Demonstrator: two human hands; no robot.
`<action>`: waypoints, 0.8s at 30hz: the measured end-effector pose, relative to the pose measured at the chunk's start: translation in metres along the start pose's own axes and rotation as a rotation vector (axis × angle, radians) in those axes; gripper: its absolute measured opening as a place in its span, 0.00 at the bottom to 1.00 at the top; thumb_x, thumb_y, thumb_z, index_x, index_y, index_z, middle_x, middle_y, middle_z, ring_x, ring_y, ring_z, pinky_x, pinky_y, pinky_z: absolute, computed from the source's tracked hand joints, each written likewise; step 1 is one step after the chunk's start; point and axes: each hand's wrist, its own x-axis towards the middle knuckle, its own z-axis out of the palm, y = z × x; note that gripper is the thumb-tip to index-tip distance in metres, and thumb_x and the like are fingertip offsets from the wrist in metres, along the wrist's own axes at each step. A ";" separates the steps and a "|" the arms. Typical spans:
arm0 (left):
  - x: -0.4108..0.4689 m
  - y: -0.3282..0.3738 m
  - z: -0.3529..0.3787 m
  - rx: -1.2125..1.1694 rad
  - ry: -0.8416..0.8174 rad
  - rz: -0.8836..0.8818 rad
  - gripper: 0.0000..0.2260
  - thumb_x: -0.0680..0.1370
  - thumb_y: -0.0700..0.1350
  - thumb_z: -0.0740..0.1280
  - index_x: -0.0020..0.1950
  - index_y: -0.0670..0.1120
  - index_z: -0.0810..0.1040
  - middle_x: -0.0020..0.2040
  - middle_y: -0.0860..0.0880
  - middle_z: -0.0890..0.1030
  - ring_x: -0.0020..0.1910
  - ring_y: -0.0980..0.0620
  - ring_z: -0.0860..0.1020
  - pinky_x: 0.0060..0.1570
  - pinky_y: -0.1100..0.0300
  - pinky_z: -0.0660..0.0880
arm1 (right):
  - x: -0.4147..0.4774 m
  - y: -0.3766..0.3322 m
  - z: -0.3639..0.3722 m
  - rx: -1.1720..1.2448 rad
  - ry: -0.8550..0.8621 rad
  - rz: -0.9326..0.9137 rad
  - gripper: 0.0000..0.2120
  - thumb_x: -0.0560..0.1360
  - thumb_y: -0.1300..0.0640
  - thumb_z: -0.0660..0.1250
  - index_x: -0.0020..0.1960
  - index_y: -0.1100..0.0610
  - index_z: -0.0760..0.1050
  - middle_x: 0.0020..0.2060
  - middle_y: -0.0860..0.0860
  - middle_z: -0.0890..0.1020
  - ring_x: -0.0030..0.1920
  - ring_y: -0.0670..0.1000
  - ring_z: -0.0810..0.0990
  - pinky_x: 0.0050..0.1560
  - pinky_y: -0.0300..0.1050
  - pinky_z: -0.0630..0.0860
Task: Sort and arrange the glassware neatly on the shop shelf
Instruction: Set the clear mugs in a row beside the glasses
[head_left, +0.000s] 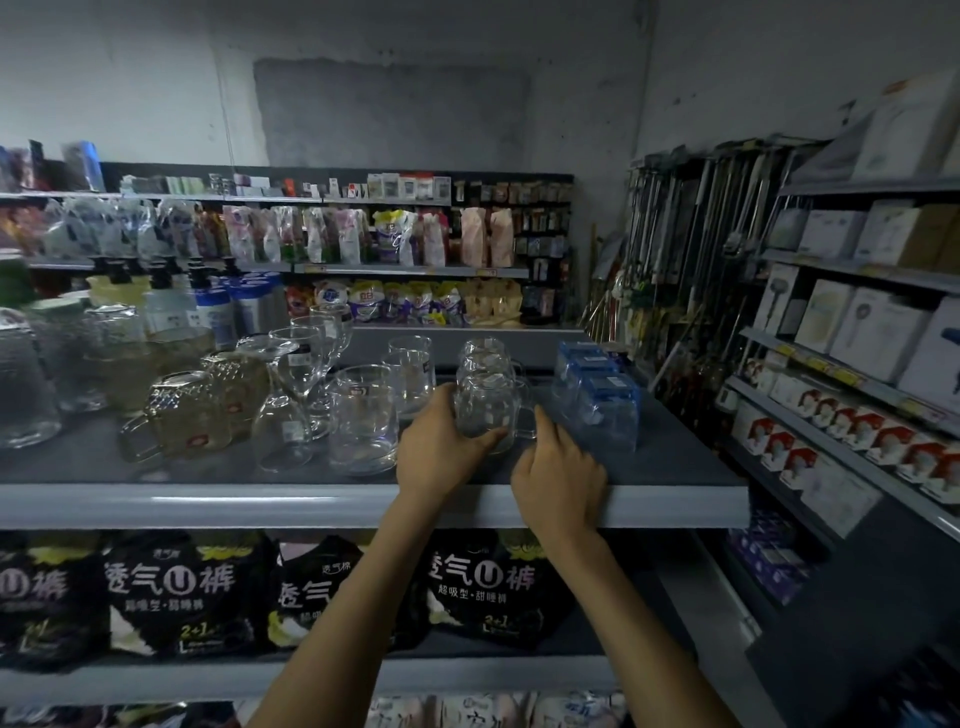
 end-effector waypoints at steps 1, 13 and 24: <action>0.000 -0.001 0.000 0.000 -0.001 0.002 0.34 0.69 0.65 0.76 0.68 0.54 0.69 0.57 0.52 0.84 0.51 0.48 0.85 0.46 0.49 0.82 | 0.000 0.000 0.001 0.001 -0.001 -0.003 0.26 0.78 0.57 0.63 0.76 0.55 0.70 0.57 0.57 0.85 0.45 0.61 0.85 0.39 0.49 0.77; 0.000 -0.001 -0.002 -0.079 -0.008 -0.019 0.36 0.69 0.65 0.76 0.72 0.56 0.68 0.59 0.54 0.84 0.52 0.51 0.84 0.49 0.47 0.83 | 0.005 0.004 0.000 0.001 -0.049 0.046 0.26 0.80 0.55 0.59 0.78 0.53 0.65 0.64 0.54 0.82 0.56 0.59 0.83 0.52 0.51 0.77; 0.001 -0.003 0.000 -0.086 -0.019 -0.016 0.35 0.68 0.65 0.76 0.71 0.57 0.68 0.59 0.55 0.84 0.50 0.54 0.84 0.49 0.48 0.83 | 0.004 0.004 -0.001 0.032 -0.036 0.031 0.27 0.81 0.56 0.60 0.80 0.51 0.64 0.63 0.54 0.82 0.55 0.58 0.84 0.49 0.49 0.78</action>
